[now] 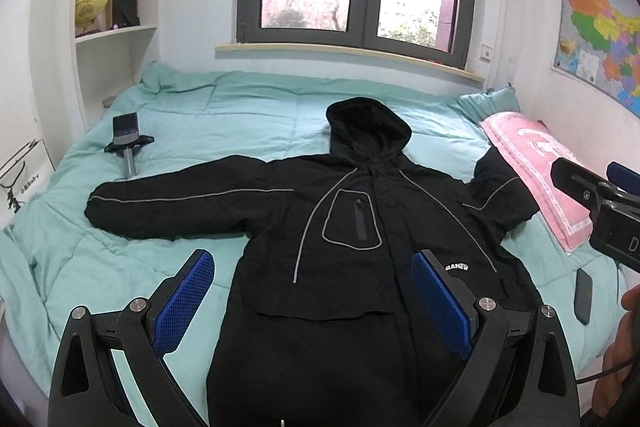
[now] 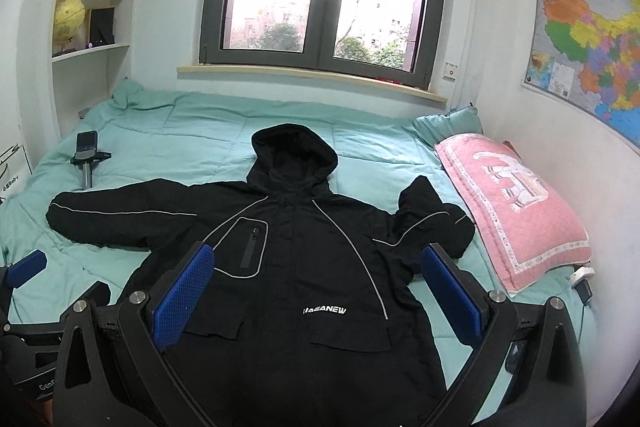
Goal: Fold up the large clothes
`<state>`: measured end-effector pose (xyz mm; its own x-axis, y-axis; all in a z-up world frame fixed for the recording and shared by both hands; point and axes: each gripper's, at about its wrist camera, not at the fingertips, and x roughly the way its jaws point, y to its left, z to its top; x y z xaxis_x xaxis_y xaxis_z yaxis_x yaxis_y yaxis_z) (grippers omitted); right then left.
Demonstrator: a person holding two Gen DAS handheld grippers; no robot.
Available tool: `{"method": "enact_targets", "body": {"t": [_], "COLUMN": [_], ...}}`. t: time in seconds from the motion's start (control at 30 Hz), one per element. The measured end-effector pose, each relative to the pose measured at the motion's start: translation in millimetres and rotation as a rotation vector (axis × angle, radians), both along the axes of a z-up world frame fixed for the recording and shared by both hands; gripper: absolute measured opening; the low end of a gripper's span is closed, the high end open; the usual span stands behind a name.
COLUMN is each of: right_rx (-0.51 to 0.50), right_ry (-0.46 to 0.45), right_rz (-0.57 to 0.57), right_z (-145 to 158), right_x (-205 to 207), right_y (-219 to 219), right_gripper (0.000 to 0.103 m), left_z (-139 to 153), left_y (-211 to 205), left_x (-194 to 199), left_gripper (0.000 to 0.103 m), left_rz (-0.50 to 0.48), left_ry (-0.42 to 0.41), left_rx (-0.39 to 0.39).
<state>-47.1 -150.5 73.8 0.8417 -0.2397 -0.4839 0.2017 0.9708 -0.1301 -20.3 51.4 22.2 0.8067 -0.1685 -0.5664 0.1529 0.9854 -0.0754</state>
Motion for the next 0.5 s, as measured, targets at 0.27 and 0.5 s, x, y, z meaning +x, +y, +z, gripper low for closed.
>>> {"method": "enact_targets", "body": {"t": [0.27,0.5], "right_rx": [-0.019,-0.016], "right_ry": [0.044,0.083], "right_rz": [0.012,0.137], "right_z": [-17.2,-57.5], "right_x": [20.7,78.6], "right_y": [5.6,22.6], "right_gripper": [0.103,0.103], "left_z": [-19.3,-69.8], "left_y": [21.9,132.1], "left_x": [15.5,50.0], "left_gripper": [0.099,0.099], "left_rz": [0.062,0.281], "left_ry": [0.022,0.1], "left_rx": [-0.002,-0.036]}}
